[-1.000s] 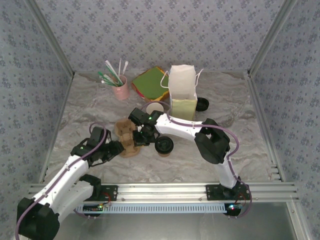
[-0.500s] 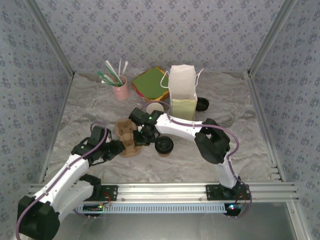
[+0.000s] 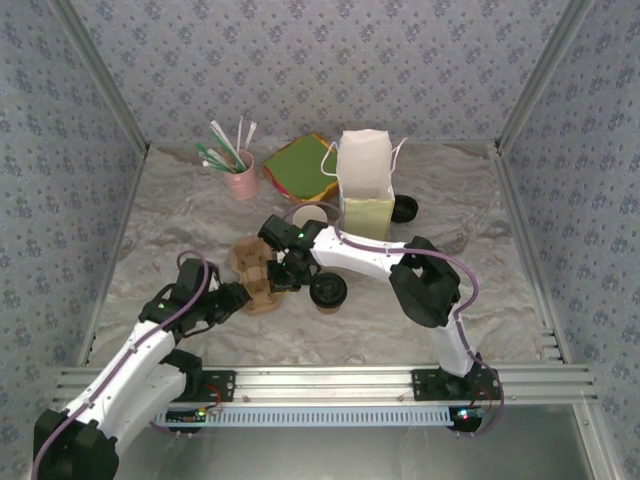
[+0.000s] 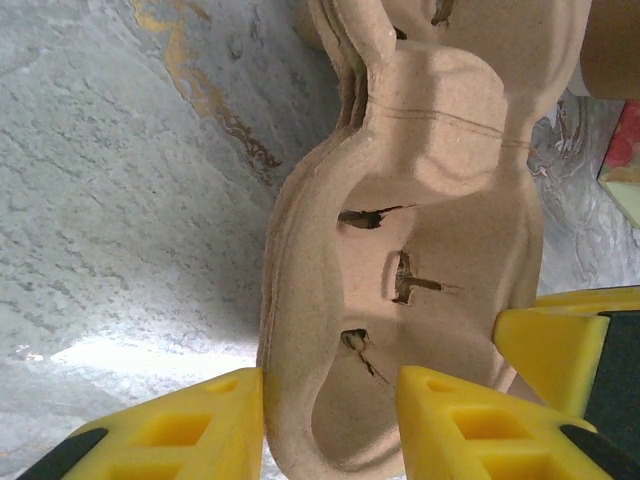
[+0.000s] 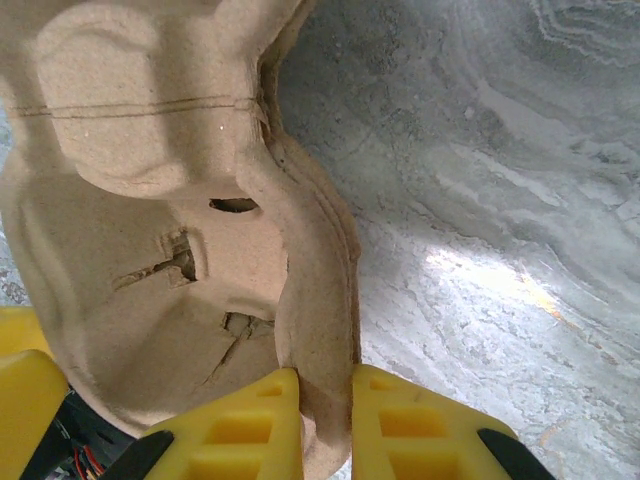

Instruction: Pack the takeout coffee

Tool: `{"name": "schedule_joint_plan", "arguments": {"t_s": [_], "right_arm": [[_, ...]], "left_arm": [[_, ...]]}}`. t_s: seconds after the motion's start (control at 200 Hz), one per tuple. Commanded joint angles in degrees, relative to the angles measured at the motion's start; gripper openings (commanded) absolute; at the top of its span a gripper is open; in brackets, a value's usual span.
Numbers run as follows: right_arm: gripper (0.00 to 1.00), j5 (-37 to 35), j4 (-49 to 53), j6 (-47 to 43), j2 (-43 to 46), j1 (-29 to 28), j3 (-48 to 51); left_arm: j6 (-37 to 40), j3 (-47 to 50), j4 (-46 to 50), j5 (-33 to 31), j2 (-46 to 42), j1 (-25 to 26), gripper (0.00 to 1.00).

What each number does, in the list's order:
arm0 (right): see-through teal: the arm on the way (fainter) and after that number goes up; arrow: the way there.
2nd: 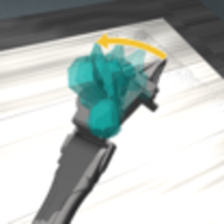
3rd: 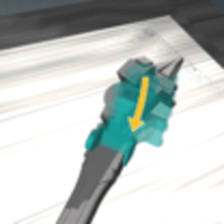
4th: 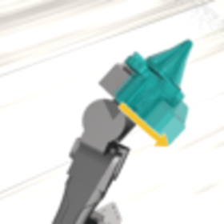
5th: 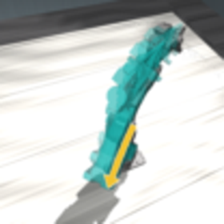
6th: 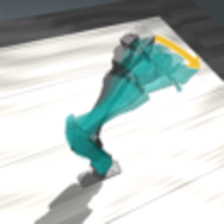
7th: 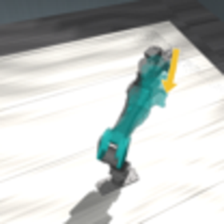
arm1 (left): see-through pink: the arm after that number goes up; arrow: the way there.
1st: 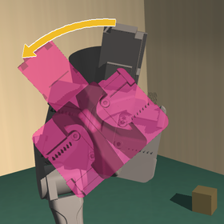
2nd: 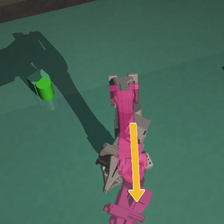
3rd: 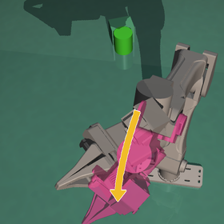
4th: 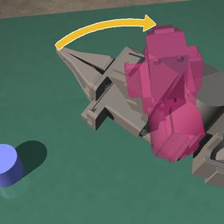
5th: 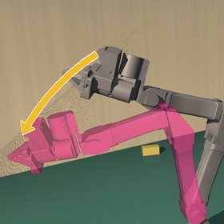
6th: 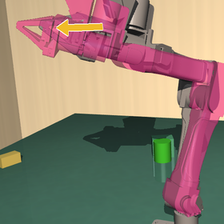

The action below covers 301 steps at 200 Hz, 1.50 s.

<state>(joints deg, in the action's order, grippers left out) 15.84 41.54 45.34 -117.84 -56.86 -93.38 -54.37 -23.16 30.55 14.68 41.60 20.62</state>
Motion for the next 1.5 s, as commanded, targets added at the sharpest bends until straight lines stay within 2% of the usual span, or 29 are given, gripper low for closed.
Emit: {"name": "schedule_joint_plan", "arguments": {"t_s": [0.0,0.31,0.83,1.084,1.499], "right_arm": [[0.14,0.95,0.22,-0.78,1.12,-0.37,-0.26],[0.14,1.24,0.24,-0.69,0.84,-0.53,-0.37],[0.17,1.2,0.41,-0.62,0.77,-0.77,-0.33],[0.18,1.26,0.43,-0.62,0.77,-0.77,-0.57],[0.18,1.3,0.39,-0.95,0.85,-0.97,-1.18]], "left_arm": [[-1.47,0.0,-6.72,5.03,-1.66,0.03,0.39],[-3.02,0.7,-7.1,4.65,-7.63,-0.15,0.39],[-3.46,0.75,-9.41,7.19,-9.39,-0.14,0.38],[-6.09,3.26,-14.35,8.77,-10.11,-0.14,0.38],[-6.87,4.44,-13.77,7.08,-8.29,-0.14,0.4]]}}
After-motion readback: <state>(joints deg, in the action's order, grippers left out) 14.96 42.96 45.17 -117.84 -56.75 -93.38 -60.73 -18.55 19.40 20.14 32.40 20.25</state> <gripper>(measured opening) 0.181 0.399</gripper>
